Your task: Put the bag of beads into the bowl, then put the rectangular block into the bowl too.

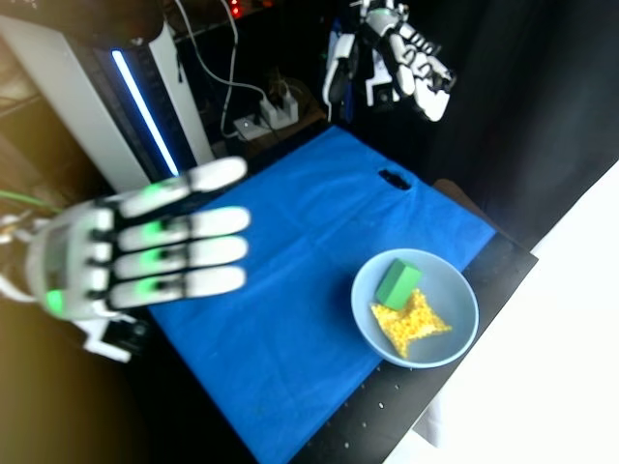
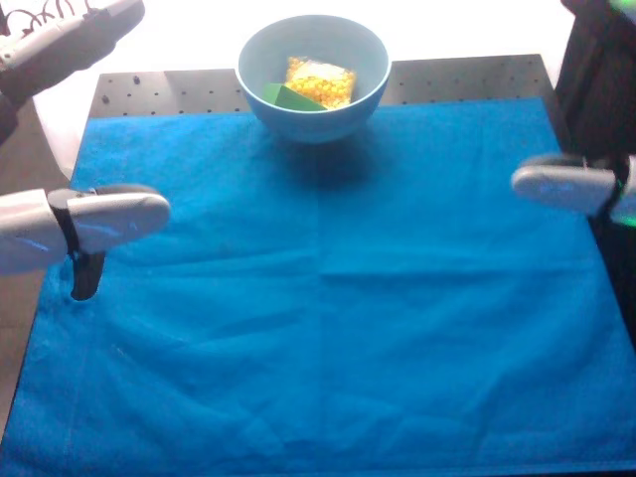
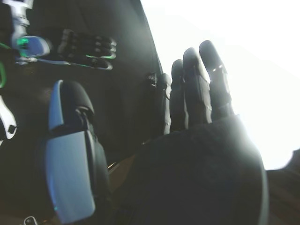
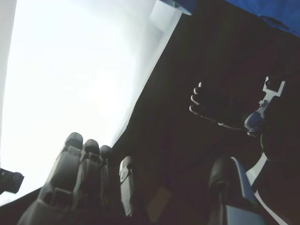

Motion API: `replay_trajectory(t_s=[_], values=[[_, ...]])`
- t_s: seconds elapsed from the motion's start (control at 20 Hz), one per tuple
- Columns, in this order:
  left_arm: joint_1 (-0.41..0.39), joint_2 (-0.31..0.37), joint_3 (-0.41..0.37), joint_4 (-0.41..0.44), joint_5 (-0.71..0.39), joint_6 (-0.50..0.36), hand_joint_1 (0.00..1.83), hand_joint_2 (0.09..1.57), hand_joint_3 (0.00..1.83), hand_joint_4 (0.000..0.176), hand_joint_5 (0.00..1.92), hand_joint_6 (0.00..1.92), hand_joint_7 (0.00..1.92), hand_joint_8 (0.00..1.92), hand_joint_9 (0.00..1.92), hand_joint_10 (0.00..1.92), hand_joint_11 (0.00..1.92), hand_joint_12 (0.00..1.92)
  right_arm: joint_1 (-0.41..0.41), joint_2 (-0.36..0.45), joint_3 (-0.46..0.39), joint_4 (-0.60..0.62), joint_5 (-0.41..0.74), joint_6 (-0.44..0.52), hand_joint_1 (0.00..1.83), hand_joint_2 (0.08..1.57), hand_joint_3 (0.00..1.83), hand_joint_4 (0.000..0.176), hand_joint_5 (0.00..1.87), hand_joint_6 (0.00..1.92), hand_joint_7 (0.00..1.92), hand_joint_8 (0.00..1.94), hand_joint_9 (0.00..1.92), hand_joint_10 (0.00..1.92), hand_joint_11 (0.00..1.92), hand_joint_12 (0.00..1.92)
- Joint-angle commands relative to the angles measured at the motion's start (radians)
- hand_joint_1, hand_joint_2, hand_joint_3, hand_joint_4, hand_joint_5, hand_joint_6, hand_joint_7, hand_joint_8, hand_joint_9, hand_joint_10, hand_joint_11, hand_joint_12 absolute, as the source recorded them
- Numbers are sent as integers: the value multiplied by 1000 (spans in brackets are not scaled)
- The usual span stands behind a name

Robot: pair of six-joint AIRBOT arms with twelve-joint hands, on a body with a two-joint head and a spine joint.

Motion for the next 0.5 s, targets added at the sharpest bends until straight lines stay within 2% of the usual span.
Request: replay_trajectory(t_s=[0.0, 0.05, 0.1, 0.15, 0.2, 0.25, 0.3, 0.35, 0.4, 0.45], values=[[-2, 1, -8, -6, -173, -5, 476, 925, 0, 77, 91, 0, 151, 0, 208, 0, 0, 795, -12, 9, -9, 45, 154, 4, 712, 954, 11, 164, 0, 0, 0, 0, 0, 0, 0, 0], [5, 1, -14, -4, -187, -5, 412, 954, 3, 81, 47, 0, 75, 0, 120, 4, 0, 625, -32, 14, -19, 60, 171, 4, 661, 928, 0, 170, 0, 0, 0, 0, 0, 0, 0, 0], [8, 1, -18, -2, -201, -5, 385, 1009, 5, 83, 9, 0, 14, 0, 31, 4, 0, 446, -44, 17, -28, 67, 185, 4, 615, 908, 0, 151, 0, 0, 3, 1, 0, 0, 0, 0], [10, -2, -22, 1, -230, -5, 387, 1060, 4, 74, 1, 0, 2, 0, 5, 0, 0, 291, -52, 19, -44, 69, 209, 4, 632, 902, 0, 138, 0, 0, 6, 2, 0, 0, 0, 0], [12, -6, -24, 2, -252, -5, 386, 1038, 0, 105, 0, 0, 0, 0, 0, 0, 0, 235, -53, 19, -52, 69, 224, 4, 687, 894, 0, 168, 0, 0, 0, 0, 0, 0, 0, 0], [15, -10, -26, 4, -274, -5, 329, 1103, 8, 98, 0, 0, 0, 0, 0, 0, 0, 47, -53, 19, -59, 68, 242, 4, 677, 895, 0, 174, 27, 10, 0, 0, 0, 0, 0, 0], [15, -15, -27, 13, -291, -6, 298, 1181, 10, 83, 0, 0, 0, 0, 0, 0, 0, 9, -53, 20, -65, 64, 261, 4, 637, 917, 3, 176, 26, 8, 0, 0, 0, 0, 0, 0], [15, -15, -27, 18, -303, -6, 252, 1161, 0, 119, 0, 0, 0, 0, 0, 0, 0, 1, -53, 24, -69, 63, 275, 4, 575, 975, 25, 145, 4, 1, 0, 0, 0, 0, 0, 0], [15, -14, -27, 21, -320, -6, 259, 1056, 0, 148, 0, 0, 0, 0, 0, 0, 0, 0, -53, 24, -73, 64, 290, 4, 611, 1015, 13, 159, 0, 0, 0, 0, 0, 0, 0, 0], [14, -13, -25, 21, -338, -6, 327, 975, 0, 146, 0, 0, 0, 0, 0, 0, 23, 11, -53, 24, -74, 64, 300, 4, 662, 1015, 5, 143, 0, 0, 0, 0, 0, 0, 0, 0]])
